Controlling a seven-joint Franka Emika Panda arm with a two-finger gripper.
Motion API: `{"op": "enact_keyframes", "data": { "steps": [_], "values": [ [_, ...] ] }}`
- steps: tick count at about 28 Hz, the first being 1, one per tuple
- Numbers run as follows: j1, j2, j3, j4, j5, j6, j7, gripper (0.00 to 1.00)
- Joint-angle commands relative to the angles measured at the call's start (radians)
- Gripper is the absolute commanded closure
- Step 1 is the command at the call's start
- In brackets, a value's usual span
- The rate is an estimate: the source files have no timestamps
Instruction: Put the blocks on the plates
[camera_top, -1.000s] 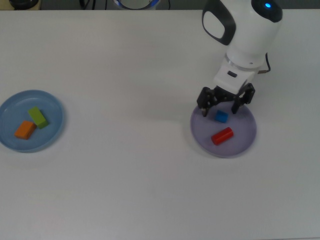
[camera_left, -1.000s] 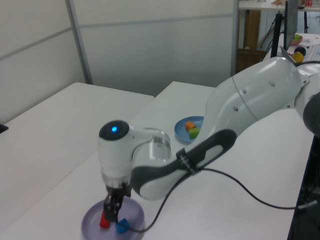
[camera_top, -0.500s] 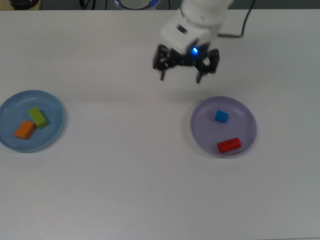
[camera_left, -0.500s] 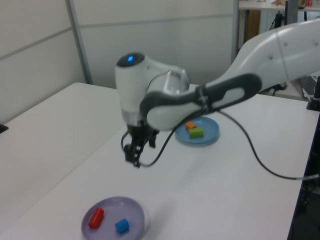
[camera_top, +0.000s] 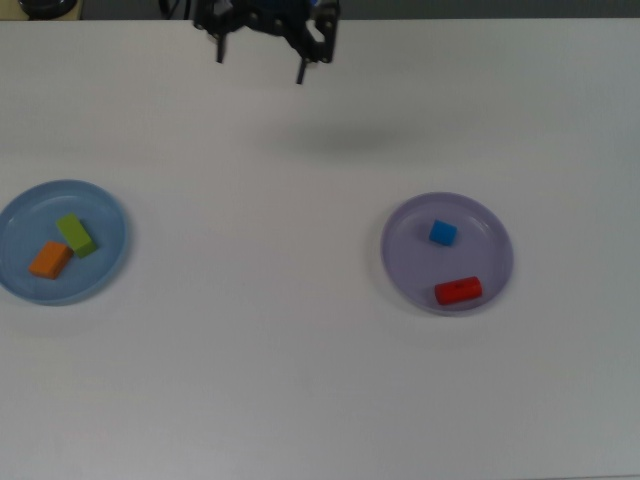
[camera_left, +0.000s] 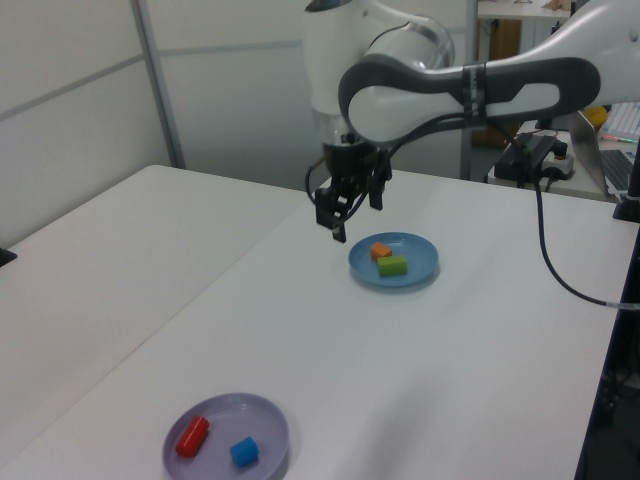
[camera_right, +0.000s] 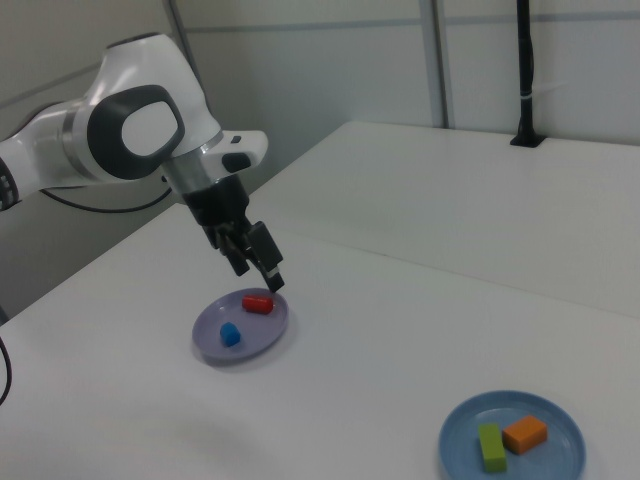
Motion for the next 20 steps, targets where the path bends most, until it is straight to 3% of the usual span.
{"op": "enact_keyframes", "data": {
  "steps": [1,5,16,20],
  "values": [
    [-0.031,-0.071,-0.039,-0.038,0.065,0.001,-0.087,0.0],
    [-0.071,-0.08,-0.062,-0.039,0.202,0.014,-0.19,0.0],
    [-0.077,-0.068,-0.047,-0.049,0.211,0.066,-0.195,0.0],
    [-0.138,-0.064,0.015,-0.049,0.211,0.067,-0.195,0.0]
  ]
}}
